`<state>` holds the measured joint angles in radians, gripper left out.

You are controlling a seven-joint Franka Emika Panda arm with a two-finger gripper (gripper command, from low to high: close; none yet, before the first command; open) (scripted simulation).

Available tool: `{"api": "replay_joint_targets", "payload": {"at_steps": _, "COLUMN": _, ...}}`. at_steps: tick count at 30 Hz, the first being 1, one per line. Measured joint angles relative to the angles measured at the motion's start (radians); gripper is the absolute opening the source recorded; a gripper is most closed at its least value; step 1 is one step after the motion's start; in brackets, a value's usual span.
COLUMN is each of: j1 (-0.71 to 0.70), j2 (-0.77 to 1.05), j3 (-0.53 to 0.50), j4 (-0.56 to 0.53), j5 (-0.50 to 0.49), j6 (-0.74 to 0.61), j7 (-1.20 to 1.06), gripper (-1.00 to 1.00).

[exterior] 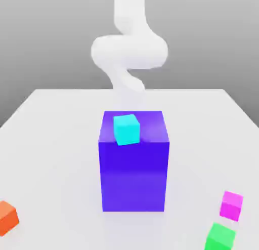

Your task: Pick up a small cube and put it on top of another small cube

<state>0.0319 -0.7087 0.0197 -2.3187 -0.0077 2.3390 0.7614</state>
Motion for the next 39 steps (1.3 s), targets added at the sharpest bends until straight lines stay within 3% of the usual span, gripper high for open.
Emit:
{"api": "replay_joint_targets", "payload": {"at_steps": 25, "j1": 0.308, "j2": 0.915, "j3": 0.213, "j4": -0.186, "j5": -0.129, "j6": 0.388, "j7": -0.346, "gripper": 0.0}}
{"api": "replay_joint_targets", "payload": {"at_steps": 30, "j1": 0.378, "j2": 1.096, "j3": 0.144, "j4": -0.16, "j5": -0.208, "j6": 0.517, "j7": -0.304, "gripper": 0.0}}
{"api": "replay_joint_targets", "payload": {"at_steps": 31, "j1": 0.392, "j2": 1.125, "j3": 0.128, "j4": -0.154, "j5": -0.22, "j6": 0.539, "j7": -0.294, "gripper": -1.0}}
{"api": "replay_joint_targets", "payload": {"at_steps": 39, "j1": 0.384, "j2": 1.105, "j3": 0.139, "j4": -0.158, "j5": -0.212, "j6": 0.523, "j7": -0.3, "gripper": -1.0}}
